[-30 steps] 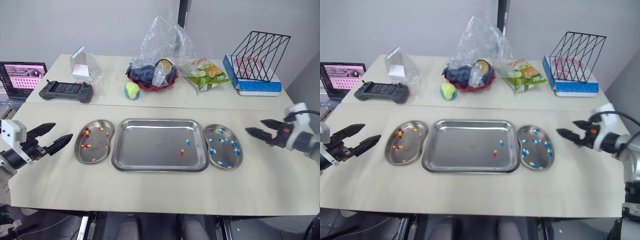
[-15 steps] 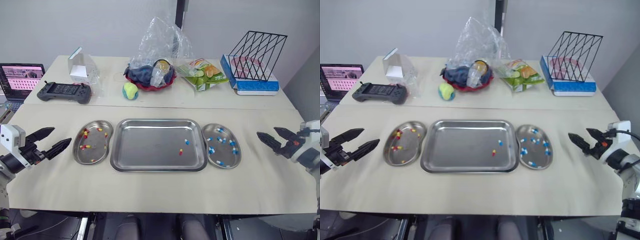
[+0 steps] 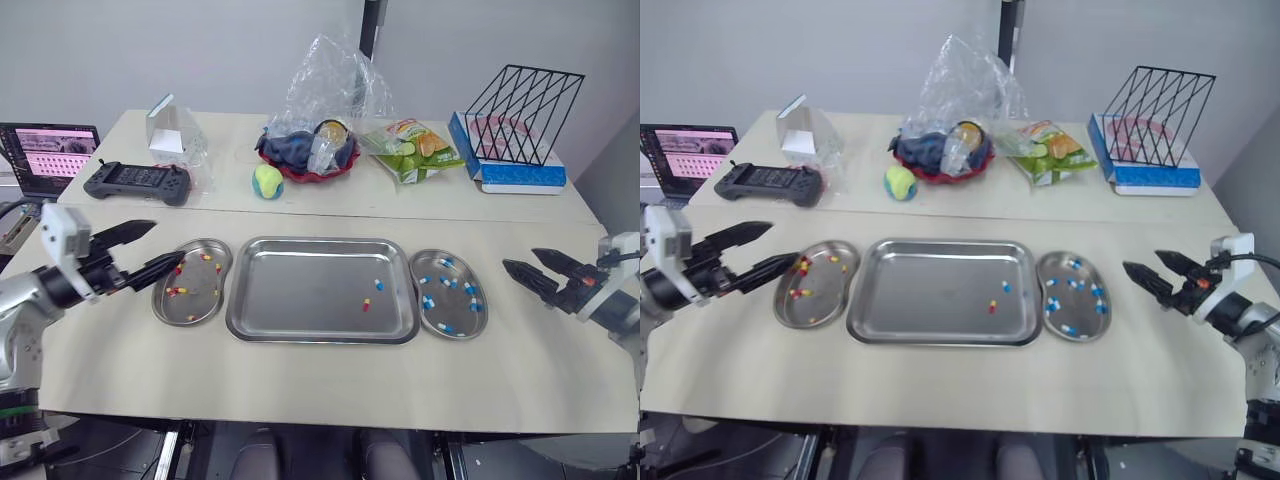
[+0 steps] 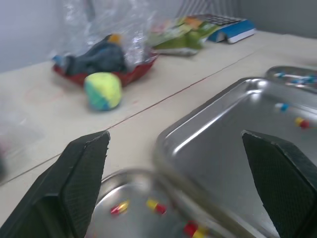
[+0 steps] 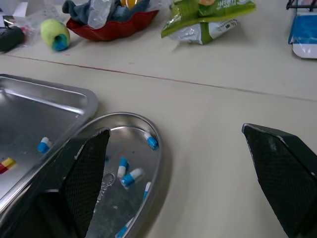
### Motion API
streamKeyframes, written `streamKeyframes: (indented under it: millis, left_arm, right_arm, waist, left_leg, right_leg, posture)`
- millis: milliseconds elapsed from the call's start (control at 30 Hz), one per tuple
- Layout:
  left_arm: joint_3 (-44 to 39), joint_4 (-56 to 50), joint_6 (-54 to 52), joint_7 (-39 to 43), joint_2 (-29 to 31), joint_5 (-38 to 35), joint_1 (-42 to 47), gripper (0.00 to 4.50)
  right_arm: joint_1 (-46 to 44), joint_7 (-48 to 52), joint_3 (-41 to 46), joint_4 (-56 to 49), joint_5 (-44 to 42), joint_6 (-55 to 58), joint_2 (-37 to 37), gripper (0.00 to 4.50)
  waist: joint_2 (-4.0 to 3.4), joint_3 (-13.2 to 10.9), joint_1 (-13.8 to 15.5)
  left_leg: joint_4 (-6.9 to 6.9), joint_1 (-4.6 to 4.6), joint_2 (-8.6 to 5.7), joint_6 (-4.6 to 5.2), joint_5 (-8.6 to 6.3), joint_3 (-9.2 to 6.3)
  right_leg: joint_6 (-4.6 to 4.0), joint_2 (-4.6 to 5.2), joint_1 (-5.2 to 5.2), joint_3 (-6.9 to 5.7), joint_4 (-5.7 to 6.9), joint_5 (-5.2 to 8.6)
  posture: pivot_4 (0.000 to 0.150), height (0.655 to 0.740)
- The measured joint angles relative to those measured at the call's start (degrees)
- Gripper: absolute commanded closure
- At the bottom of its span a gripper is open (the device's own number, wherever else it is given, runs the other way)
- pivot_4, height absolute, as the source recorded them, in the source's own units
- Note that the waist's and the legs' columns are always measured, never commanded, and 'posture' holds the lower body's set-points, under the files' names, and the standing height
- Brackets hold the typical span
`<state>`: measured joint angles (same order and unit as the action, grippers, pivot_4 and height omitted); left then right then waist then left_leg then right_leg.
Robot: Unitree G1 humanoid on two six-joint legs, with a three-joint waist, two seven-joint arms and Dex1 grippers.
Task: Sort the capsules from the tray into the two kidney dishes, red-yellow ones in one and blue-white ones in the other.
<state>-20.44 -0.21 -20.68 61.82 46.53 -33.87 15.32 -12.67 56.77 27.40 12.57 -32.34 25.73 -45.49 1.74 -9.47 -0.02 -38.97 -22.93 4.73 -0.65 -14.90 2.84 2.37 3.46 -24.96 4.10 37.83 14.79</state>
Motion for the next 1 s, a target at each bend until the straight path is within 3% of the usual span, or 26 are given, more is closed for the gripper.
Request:
streamKeyframes:
  millis: [233, 500, 633, 833, 1000]
  left_arm:
    - [14.0, -9.1, -9.7, -5.1, -6.4, 0.3, 6.7, 0.00]
    - [30.0, -11.2, -14.1, -11.6, -15.8, 7.4, 14.0, 0.00]
    - [32.2, -10.1, -17.4, -16.2, -18.1, 10.3, 14.4, 0.00]
    - [34.7, -10.5, -24.9, -25.3, -28.4, 11.3, 14.3, 0.00]
    - [37.9, -9.9, -25.9, -27.3, -30.2, 13.6, 14.5, 0.00]
  right_arm:
    - [6.0, 0.9, 0.0, -10.3, -3.7, 5.4, -0.2, 0.01]
    - [11.1, 0.4, 0.9, -20.0, -7.4, 10.0, -0.5, 0.01]
    - [12.7, -0.8, 1.7, -21.4, -7.4, 10.5, -0.5, 0.01]
    - [15.1, -2.4, 2.5, -23.8, -7.4, 12.4, -0.7, 0.01]
    - [15.1, -3.3, 2.5, -23.8, -7.3, 12.8, -0.7, 0.01]
  waist:
    - [-0.02, 0.0, 0.2]
    - [-0.04, 0.0, 0.6]
    - [-0.04, 0.0, 0.5]
    - [-0.07, 0.0, 0.8]
    - [-0.10, 0.1, 0.6]
  left_leg:
    - [-0.09, 0.00, -0.03, 0.00, 0.01, -0.11]
    - [-0.10, 0.34, -0.11, 0.02, 0.00, -0.34]
    - [-0.06, 0.39, -0.12, 0.02, 0.00, -0.41]
    - [-0.15, 0.22, -0.34, 0.02, 0.00, -0.71]
    - [-0.11, 0.24, -0.70, 0.03, 0.00, -1.24]
  right_leg:
    - [0.00, -0.03, 0.04, -0.01, 0.06, 0.00]
    - [0.01, -0.04, 0.62, -0.03, -0.22, 0.01]
    - [0.02, -0.06, 0.65, -0.03, -0.23, 0.01]
    - [0.05, -0.03, 0.76, 0.04, -0.31, 0.02]
    - [0.05, -0.06, 0.77, 0.08, -0.31, 0.02]
  posture:
    - [0.150, 0.7160]
    - [0.150, 0.7160]
    - [0.150, 0.7160]
    - [0.150, 0.7160]
    - [0.150, 0.7160]
